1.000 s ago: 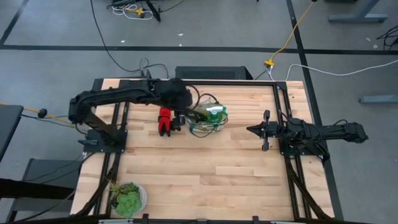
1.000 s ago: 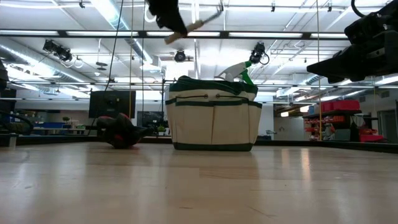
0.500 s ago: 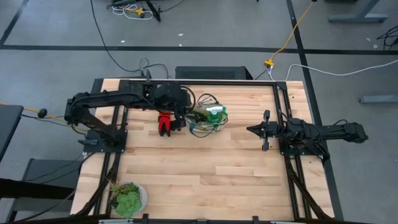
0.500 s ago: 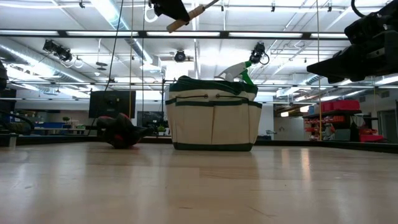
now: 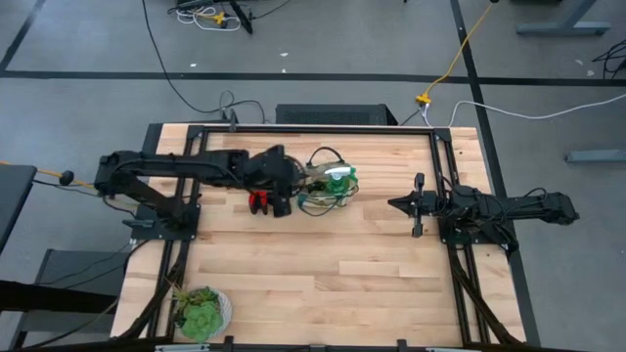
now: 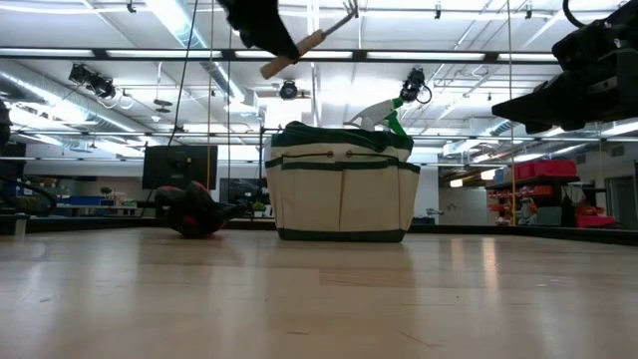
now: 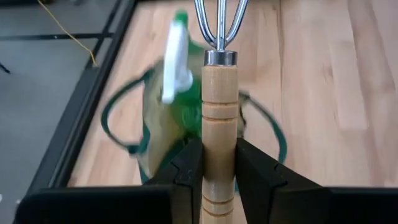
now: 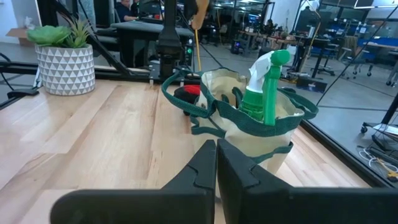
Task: Pick & Place Garden tools in Gardening bag
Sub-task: Put the brown hand rake into the gardening bag
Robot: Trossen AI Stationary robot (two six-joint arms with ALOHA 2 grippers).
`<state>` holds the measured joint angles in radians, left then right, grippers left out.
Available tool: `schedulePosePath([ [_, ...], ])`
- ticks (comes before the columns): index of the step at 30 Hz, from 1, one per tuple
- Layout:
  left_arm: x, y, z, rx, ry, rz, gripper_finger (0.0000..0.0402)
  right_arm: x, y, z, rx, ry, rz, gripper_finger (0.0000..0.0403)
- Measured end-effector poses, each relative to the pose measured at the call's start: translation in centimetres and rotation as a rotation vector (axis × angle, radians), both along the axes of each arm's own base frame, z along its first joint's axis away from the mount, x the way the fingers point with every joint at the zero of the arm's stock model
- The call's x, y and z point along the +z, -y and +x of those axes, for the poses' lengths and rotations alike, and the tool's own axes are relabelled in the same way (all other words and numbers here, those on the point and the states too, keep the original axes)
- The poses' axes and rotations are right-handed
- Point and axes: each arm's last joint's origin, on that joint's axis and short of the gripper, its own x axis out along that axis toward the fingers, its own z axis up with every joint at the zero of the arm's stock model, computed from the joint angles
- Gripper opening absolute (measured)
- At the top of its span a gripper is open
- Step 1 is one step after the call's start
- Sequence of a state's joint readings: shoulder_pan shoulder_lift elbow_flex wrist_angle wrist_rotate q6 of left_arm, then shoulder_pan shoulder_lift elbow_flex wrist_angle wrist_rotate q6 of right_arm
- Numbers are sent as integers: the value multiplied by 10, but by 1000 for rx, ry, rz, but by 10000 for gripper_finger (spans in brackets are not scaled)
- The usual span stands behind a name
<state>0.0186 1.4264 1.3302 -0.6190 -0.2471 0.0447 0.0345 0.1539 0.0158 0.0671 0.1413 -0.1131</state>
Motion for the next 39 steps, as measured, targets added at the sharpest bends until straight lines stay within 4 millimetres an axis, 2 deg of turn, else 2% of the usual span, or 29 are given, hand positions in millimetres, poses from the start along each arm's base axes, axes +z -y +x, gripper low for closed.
schedulePosePath([
  [4, -13, -8, -7, -49, 98, -27, 78, -1, 0, 0, 0, -6, 0, 16],
  [10, -22, -28, -24, -69, 280, -52, 78, -1, 0, 1, 1, -14, 0, 16],
  [17, -45, -46, -28, -97, 410, -32, 78, -2, 0, 1, 0, -18, -1, 16],
  [24, -62, -62, -34, -105, 458, -44, 78, -2, 0, 1, 0, -18, -1, 16],
  [33, -81, -61, -33, -112, 467, -61, 78, -2, 0, 1, -1, -19, -1, 16],
  [39, -93, -63, -25, -119, 440, -86, 78, -2, 0, 1, -1, -19, -1, 16],
])
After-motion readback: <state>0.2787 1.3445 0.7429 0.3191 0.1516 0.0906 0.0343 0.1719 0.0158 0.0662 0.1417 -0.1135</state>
